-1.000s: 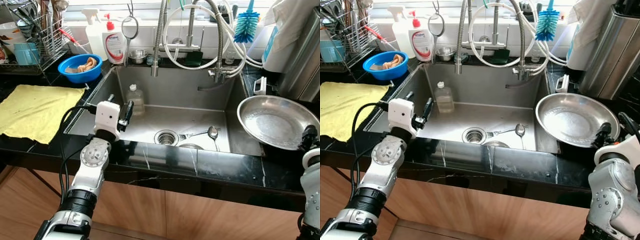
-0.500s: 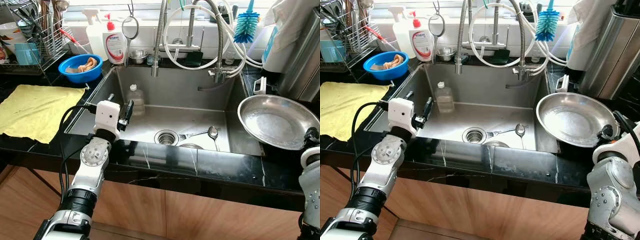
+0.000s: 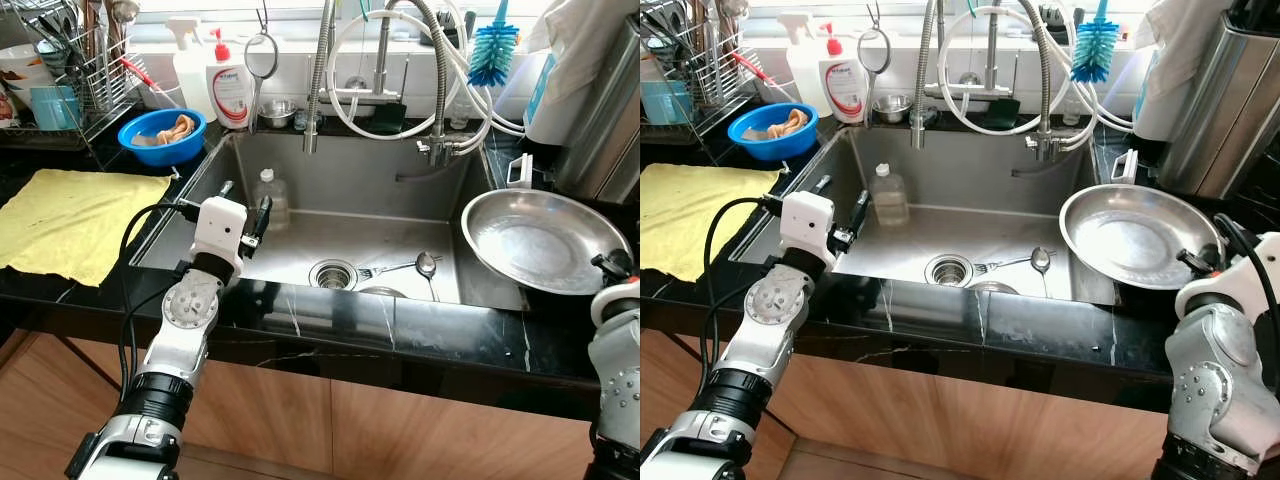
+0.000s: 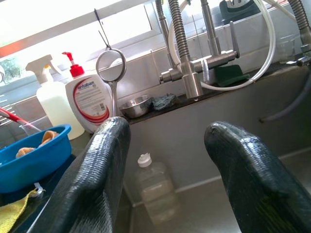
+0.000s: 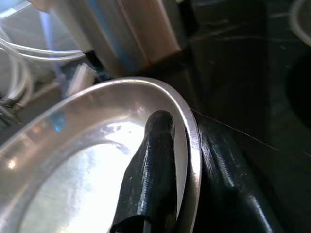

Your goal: Kitchen organization

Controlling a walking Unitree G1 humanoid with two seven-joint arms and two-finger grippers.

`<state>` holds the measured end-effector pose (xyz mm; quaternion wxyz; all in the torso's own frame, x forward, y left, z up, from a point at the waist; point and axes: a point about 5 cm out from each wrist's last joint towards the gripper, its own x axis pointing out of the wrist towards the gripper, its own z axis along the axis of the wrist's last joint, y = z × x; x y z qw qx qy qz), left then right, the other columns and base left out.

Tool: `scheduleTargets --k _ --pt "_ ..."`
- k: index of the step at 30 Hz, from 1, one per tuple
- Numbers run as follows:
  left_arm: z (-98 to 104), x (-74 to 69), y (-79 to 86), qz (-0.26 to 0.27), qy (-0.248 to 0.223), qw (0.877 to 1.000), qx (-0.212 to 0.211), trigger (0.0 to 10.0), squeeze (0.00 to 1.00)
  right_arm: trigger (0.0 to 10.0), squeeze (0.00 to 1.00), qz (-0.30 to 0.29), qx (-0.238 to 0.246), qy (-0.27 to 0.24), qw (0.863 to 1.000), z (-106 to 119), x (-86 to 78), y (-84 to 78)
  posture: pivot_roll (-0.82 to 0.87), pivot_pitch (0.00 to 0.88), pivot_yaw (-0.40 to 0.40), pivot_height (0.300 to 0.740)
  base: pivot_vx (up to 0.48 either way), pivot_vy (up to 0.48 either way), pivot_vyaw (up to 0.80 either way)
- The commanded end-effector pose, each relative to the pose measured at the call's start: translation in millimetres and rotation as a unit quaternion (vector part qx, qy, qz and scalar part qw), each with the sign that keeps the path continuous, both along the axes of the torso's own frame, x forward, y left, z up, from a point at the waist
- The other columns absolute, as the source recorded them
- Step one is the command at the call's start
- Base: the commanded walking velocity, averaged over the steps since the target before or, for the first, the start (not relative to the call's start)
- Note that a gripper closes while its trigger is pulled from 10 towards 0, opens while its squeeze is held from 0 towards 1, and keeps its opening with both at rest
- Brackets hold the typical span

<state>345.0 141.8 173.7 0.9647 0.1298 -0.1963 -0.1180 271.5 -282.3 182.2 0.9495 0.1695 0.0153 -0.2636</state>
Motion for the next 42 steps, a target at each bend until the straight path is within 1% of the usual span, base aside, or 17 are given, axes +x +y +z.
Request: scheduleTargets --k 1,3,5,6,7,9,12,14,16,18,21,24,25,29,32,37,42 --pt "1 1.3 2.5 0.001 -0.004 1.0 0.011 10.0 0.0 0.0 0.0 0.037 -0.007 -0.05 0.998 18 9.2 13.1 -0.02 0.0 0.052 0.72 0.0 0.0 0.0" --pt "1 1.1 3.2 0.003 -0.005 1.0 0.012 10.0 0.0 0.0 0.0 0.052 -0.007 -0.078 0.996 24 12.3 18.6 -0.02 0.0 0.051 0.72 0.0 0.0 0.0" --pt "1 1.1 3.5 0.004 -0.006 1.0 0.012 10.0 0.0 0.0 0.0 0.056 -0.006 -0.083 0.995 25 13.5 21.1 -0.02 0.0 0.051 0.72 0.0 0.0 0.0" --pt "1 1.0 3.6 0.005 -0.006 1.0 0.012 10.0 0.0 0.0 0.0 0.072 -0.008 -0.078 0.994 24 16.7 28.0 -0.02 0.0 0.051 0.72 0.0 0.0 0.0" --pt "1 0.9 3.8 0.005 -0.006 1.0 0.012 10.0 0.0 10.0 0.0 0.085 -0.026 -0.072 0.993 23 20.0 34.3 -0.03 0.0 0.052 0.72 0.0 0.0 0.0" --pt "0 0.7 3.4 0.005 -0.006 1.0 0.011 10.0 0.0 10.0 0.0 0.095 -0.033 -0.072 0.992 22 22.8 38.7 -0.02 0.0 0.05 0.72 0.0 0.0 0.0" --pt "0 0.8 3.0 0.005 -0.006 1.0 0.011 10.0 0.0 10.0 0.0 0.108 -0.025 -0.071 0.991 19 30.2 46.8 -0.02 0.0 0.049 0.72 0.0 0.0 0.0" --pt "0 1.5 2.0 0.006 -0.004 1.0 0.009 10.0 0.0 10.0 0.0 0.147 -0.065 -0.062 0.985 18 45.8 63.2 -0.02 0.0 0.051 0.72 0.0 0.0 0.0" --pt "0 1.7 1.7 0.006 -0.004 1.0 0.008 10.0 0.0 10.0 0.0 0.176 -0.084 -0.057 0.979 19 55.0 74.8 -0.02 0.0 0.051 0.72 0.0 0.0 0.0" --pt "1 2.4 2.3 0.009 -0.004 1.0 0.002 10.0 0.0 10.0 0.0 0.202 -0.128 -0.051 0.97 19 70.7 87.5 -0.01 0.0 0.046 0.72 0.0 0.0 0.0" --pt "0 2.4 5.1 0.015 0.001 1.0 -0.015 10.0 0.0 10.0 0.0 0.219 -0.148 -0.049 0.963 18 80.6 95.9 0.0 0.0 0.045 0.72 0.0 0.0 0.0" --pt "0 2.4 3.7 0.013 0.0 1.0 -0.012 10.0 0.0 10.0 0.0 0.241 -0.185 -0.046 0.952 20 88.9 103.4 0.0 0.0 0.041 0.72 0.0 0.0 0.0" --pt "-1 2.5 3.1 0.013 0.001 1.0 -0.012 10.0 0.0 10.0 0.0 0.256 -0.199 -0.045 0.945 20 95.8 108.0 0.0 0.0 0.04 0.72 0.0 0.0 0.0" --pt "-2 2.7 0.1 0.009 0.005 1.0 -0.016 10.0 0.0 10.0 0.0 0.271 -0.223 -0.031 0.936 16 110.7 115.0 0.01 0.0 0.037 0.72 0.0 0.0 0.0" --pt "-1 3.7 -3.4 0.007 0.005 1.0 -0.019 10.0 0.0 10.0 0.0 0.279 -0.277 0.013 0.919 5 120.6 116.9 0.02 0.0 0.028 0.72 0.0 0.0 0.0" --pt "0 2.8 -1.4 0.01 0.003 1.0 -0.021 10.0 0.0 10.0 0.0 0.283 -0.289 0.024 0.914 0 123.2 118.4 0.03 0.0 0.018 0.72 0.0 0.0 0.0" --pt "-3 0.5 -0.4 0.014 0.005 1.0 -0.022 10.0 0.0 10.0 0.0 0.299 -0.295 0.065 0.905 -17 124.9 118.6 0.04 0.0 0.005 0.72 0.0 0.0 0.0"
